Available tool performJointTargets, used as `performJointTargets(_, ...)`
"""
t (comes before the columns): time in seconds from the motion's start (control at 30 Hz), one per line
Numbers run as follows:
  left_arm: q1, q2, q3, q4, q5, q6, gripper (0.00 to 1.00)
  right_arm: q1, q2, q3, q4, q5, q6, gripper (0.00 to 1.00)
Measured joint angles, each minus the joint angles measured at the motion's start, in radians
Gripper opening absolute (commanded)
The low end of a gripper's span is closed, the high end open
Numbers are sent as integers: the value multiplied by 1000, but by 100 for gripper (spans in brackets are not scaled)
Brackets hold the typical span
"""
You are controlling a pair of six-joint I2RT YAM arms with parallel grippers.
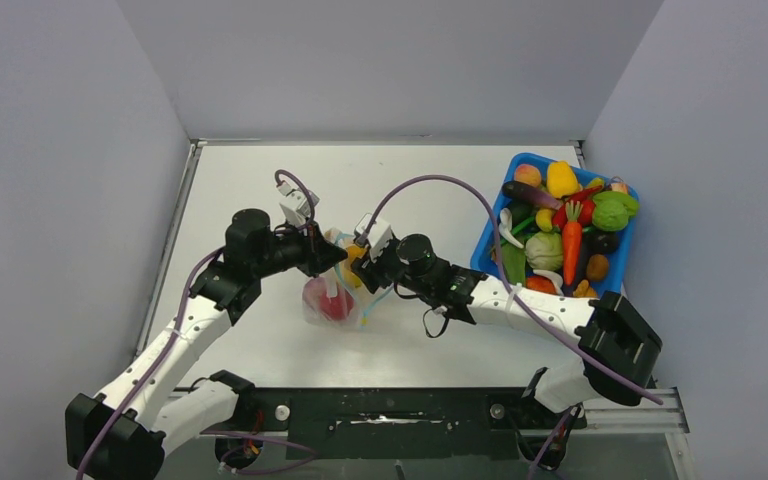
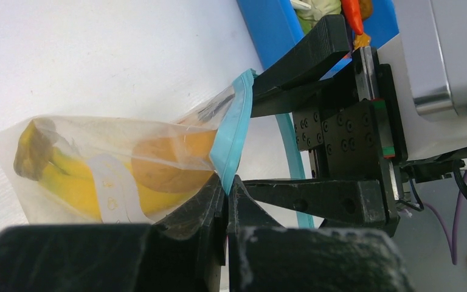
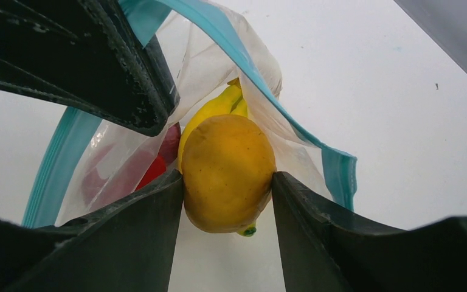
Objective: Place the food in the zip-top bag and seal the zipper
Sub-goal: Place the fake fruit in the zipper food storage bag, then pick up the fake fruit from the bin.
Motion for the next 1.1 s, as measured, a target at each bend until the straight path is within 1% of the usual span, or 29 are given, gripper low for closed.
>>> performJointTargets(0.1,0,-5,0,0,0,0,0,0,0,-4,11,1,-5,63)
performJointTargets(0.2,0,-10,0,0,-1,0,0,0,0,-9,20,3,-6,66)
performJointTargets(0.37,0,-11,0,0,-2,1,0,0,-24,-27,14,4,-3,67)
performJointTargets(0.7,0,-11,0,-6,-39,40,0,0,-200,-49,-46,6,54,68)
performJointTargets(0.87,0,-11,0,-33,-71,71,0,0,-262,-31,-137,39,110,69)
performJointTargets(1.1,0,-11,0,-42,-95,97,0,-8,-322,68,-324,148,242,70)
